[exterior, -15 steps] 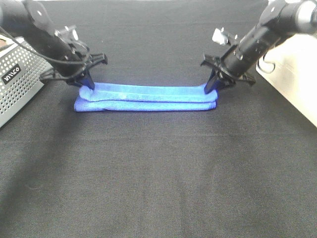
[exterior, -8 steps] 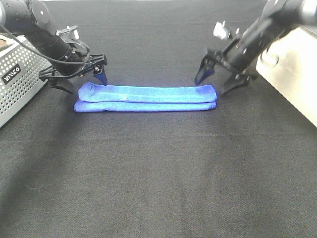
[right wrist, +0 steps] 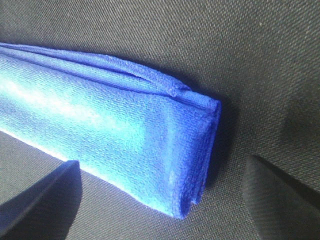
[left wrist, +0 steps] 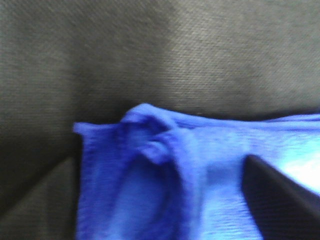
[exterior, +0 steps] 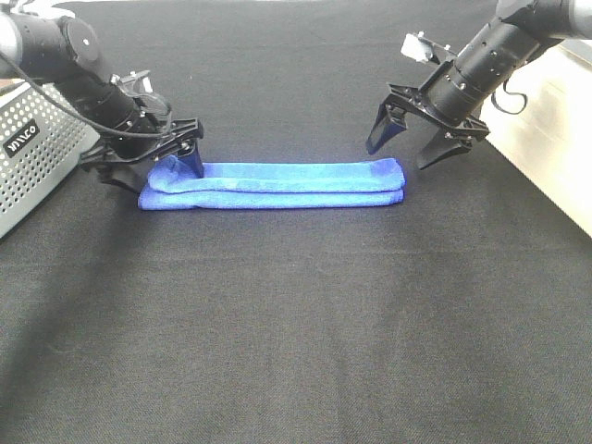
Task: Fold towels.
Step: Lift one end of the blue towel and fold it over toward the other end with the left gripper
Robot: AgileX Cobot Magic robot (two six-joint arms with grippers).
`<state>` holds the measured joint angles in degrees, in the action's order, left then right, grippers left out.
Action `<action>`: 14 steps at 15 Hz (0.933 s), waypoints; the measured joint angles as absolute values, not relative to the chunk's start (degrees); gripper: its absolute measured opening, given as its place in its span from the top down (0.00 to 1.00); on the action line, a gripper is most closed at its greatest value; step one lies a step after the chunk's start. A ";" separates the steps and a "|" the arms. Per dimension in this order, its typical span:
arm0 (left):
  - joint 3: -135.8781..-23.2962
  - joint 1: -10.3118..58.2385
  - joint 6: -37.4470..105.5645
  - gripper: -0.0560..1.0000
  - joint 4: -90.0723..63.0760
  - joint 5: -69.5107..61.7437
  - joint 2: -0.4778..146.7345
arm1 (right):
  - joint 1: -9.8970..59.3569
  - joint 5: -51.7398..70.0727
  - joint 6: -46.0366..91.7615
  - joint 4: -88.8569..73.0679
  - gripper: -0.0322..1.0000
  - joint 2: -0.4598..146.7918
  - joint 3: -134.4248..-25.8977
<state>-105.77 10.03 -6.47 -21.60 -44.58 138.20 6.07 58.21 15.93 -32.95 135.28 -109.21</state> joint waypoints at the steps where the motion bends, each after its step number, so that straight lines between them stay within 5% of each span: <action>1: -105.77 10.03 -6.47 0.27 -22.40 -44.18 138.37 | 6.07 58.10 15.93 -32.89 0.17 135.28 -109.21; 6: -105.77 10.03 -7.62 0.87 -23.49 -43.72 138.66 | 6.07 58.04 15.93 -32.89 0.17 135.28 -109.21; 14: -113.67 10.14 -12.55 0.88 -8.71 -55.69 132.93 | 6.07 58.67 15.87 -32.89 0.17 135.28 -109.21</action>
<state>-113.67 10.14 -12.55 -8.71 -55.69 132.93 6.07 58.67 15.87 -32.89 135.28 -109.21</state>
